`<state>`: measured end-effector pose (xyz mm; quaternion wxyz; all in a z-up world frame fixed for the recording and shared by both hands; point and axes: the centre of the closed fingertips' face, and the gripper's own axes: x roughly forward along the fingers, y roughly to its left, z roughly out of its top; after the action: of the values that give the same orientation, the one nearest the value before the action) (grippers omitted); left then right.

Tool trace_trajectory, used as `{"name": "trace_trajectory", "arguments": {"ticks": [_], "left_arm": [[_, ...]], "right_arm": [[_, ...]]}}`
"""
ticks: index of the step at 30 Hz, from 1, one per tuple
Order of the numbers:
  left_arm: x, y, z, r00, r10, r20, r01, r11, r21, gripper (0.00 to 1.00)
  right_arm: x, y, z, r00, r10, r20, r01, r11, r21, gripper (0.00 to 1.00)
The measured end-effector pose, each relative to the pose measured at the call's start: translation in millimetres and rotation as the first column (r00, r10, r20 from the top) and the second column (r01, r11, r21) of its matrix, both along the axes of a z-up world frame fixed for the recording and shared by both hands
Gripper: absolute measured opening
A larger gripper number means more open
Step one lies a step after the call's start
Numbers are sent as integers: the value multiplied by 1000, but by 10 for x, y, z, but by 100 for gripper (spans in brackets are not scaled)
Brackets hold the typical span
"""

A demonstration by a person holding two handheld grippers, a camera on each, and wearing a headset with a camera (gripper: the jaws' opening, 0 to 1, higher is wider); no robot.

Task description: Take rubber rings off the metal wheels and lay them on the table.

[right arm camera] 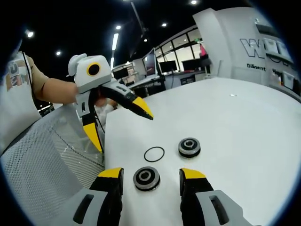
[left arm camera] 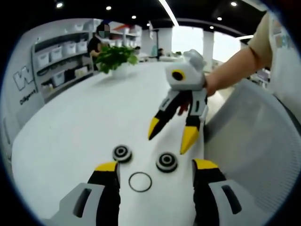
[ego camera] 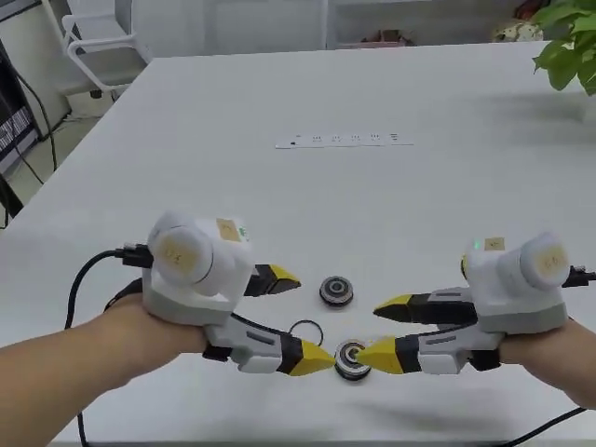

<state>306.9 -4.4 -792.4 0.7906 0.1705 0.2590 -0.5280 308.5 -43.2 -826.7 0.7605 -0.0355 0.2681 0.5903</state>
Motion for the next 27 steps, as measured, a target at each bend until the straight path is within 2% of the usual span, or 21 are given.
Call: {"name": "trace_trajectory", "arguments": {"ticks": [8, 21, 27], "left_arm": [[-34, -106, -107, 1000, -22, -16, 22, 1000, 8, 58], [-73, -237, -309, 997, -59, -40, 60, 998, 37, 49], [-78, -275, -388, 996, -61, -59, 64, 997, 41, 41]], "right_arm": [[-66, -31, -118, 999, 24, 22, -24, 999, -35, 45], [-134, -23, -222, 997, 54, 48, -51, 997, -50, 37], [-150, -19, -254, 997, 62, 55, -58, 997, -58, 33]]}}
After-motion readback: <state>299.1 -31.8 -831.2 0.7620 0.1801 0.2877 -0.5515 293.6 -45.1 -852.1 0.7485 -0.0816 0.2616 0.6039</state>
